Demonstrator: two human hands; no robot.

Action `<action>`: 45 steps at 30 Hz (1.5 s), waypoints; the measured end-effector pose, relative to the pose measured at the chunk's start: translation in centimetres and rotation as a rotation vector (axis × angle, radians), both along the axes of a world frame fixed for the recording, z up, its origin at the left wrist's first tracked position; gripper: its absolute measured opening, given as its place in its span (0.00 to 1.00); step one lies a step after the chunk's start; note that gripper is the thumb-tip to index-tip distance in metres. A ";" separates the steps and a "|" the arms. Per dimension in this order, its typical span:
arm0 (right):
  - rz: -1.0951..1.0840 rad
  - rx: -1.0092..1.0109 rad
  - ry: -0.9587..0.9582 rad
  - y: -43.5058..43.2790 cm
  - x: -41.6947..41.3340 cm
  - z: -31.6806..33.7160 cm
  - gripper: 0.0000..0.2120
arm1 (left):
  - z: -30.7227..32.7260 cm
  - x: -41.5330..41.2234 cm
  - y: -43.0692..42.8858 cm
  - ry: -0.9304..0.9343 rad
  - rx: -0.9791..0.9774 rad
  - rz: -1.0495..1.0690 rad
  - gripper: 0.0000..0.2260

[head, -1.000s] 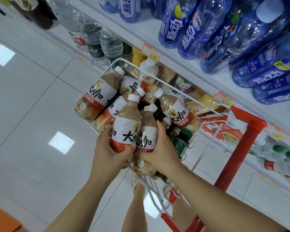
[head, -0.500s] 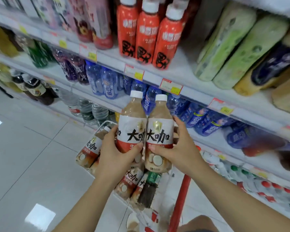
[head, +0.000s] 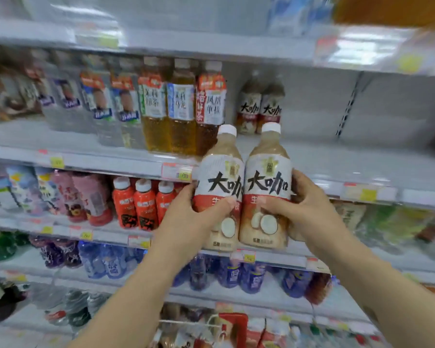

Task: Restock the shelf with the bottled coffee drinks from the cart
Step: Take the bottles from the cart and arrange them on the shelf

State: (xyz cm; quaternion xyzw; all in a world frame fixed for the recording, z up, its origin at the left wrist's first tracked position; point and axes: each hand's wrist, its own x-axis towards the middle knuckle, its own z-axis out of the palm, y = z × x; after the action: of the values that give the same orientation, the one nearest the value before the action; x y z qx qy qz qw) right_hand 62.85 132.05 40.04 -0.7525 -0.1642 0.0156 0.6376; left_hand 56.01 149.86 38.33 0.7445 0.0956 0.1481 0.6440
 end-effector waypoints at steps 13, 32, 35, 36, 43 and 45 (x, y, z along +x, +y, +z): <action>0.010 0.089 0.169 -2.5 16.1 7.1 0.14 | 7.6 16.7 -3.7 0.198 -0.088 -0.065 0.26; 0.056 -0.088 -0.307 -1.5 27.6 3.8 0.38 | 4.4 29.6 -3.9 -0.119 0.164 0.233 0.40; 0.067 -0.147 -0.309 -1.6 27.8 3.6 0.36 | 4.5 30.2 -4.1 -0.110 0.227 0.278 0.45; 0.066 -0.152 -0.303 -1.7 27.7 3.5 0.35 | 4.7 30.3 -4.1 -0.098 0.229 0.264 0.46; 0.052 -0.189 -0.303 -2.5 27.5 2.1 0.25 | 3.7 28.4 -4.5 0.032 0.406 0.256 0.47; 0.039 -0.193 -0.291 -2.3 27.6 1.9 0.26 | 3.8 28.5 -4.7 0.071 0.431 0.296 0.47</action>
State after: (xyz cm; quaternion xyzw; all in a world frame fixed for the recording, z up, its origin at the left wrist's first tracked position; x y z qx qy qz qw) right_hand 90.49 129.72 41.99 -0.8012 -0.2670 -0.0656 0.5315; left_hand 84.55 145.11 42.14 0.8471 0.1924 0.2313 0.4380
